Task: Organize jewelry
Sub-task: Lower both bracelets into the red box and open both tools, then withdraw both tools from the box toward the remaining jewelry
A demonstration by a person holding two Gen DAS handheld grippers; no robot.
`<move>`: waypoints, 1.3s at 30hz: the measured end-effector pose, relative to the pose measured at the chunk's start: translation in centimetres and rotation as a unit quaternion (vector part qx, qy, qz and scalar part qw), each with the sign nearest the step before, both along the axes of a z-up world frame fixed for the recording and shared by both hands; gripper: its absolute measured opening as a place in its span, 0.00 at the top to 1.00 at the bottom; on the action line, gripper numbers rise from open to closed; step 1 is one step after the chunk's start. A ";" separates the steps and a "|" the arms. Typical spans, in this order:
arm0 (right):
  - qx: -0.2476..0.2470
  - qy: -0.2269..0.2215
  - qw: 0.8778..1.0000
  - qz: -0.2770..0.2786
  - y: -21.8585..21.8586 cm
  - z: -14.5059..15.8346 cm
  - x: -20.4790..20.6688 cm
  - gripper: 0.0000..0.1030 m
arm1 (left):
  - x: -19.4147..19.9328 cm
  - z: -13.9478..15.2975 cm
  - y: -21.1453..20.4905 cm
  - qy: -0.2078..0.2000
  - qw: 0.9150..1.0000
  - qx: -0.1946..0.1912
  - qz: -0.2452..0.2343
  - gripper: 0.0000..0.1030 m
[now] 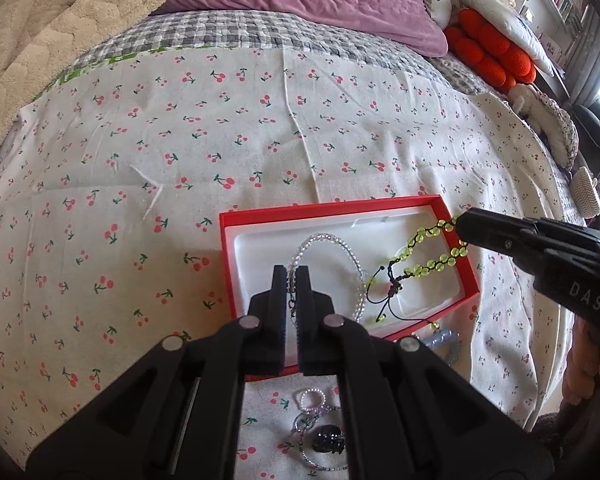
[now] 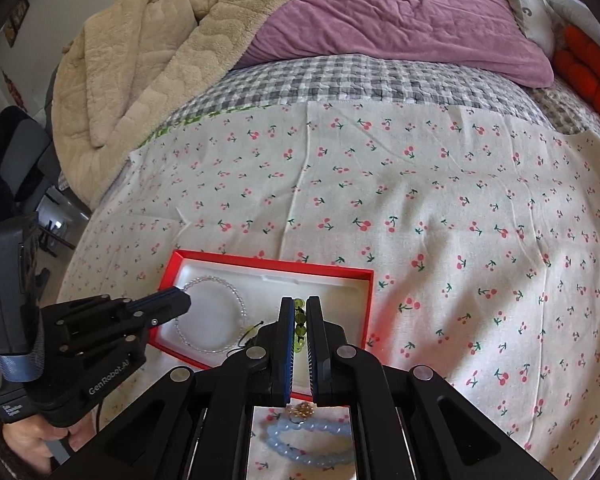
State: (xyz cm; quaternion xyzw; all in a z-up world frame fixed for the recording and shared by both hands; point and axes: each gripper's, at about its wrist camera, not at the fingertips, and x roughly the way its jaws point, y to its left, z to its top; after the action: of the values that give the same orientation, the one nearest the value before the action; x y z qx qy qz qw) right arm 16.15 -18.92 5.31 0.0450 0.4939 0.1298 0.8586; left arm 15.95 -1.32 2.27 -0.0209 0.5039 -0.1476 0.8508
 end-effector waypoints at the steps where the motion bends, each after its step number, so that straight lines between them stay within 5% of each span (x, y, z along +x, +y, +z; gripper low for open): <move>1: -0.002 0.000 1.000 -0.001 -0.1 -0.1 0.1 0.94 | 0.0 0.0 -0.1 0.000 1.000 0.002 -0.001 0.95; 10: -0.015 -0.005 1.000 -0.007 -0.5 -0.2 0.3 0.88 | -0.1 0.4 -0.4 -0.011 1.000 0.012 -0.010 0.93; 15: -0.020 -0.004 1.000 -0.005 -0.9 0.2 -0.2 0.86 | -0.8 1.4 -0.3 -0.025 0.999 0.014 -0.015 0.62; 26: -0.030 -0.006 0.999 0.022 -1.4 0.5 -3.2 0.78 | -4.1 2.4 1.9 -0.034 0.999 0.032 -0.016 0.28; 29: -0.031 -0.007 0.999 0.028 -1.4 0.4 -4.2 0.62 | -5.1 2.2 2.8 -0.031 0.999 0.034 -0.012 0.25; 30: -0.032 -0.008 0.999 0.029 -1.4 0.3 -4.5 0.41 | -5.5 2.1 3.0 -0.029 0.999 0.036 -0.011 0.24; 31: -0.031 -0.012 0.999 0.028 -1.4 0.3 -4.9 0.31 | -5.8 1.9 3.2 -0.027 0.999 0.038 -0.012 0.23; 39: -0.029 -0.013 0.999 0.040 -1.4 -0.2 -7.0 0.30 | -8.2 0.4 3.5 -0.008 0.998 0.056 -0.031 0.22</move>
State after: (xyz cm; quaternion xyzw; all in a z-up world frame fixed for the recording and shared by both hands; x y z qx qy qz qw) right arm 9.18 -20.28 5.15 -0.0016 0.4880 0.1502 0.8598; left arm 7.78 2.22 2.69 0.0435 0.5048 -0.1460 0.8497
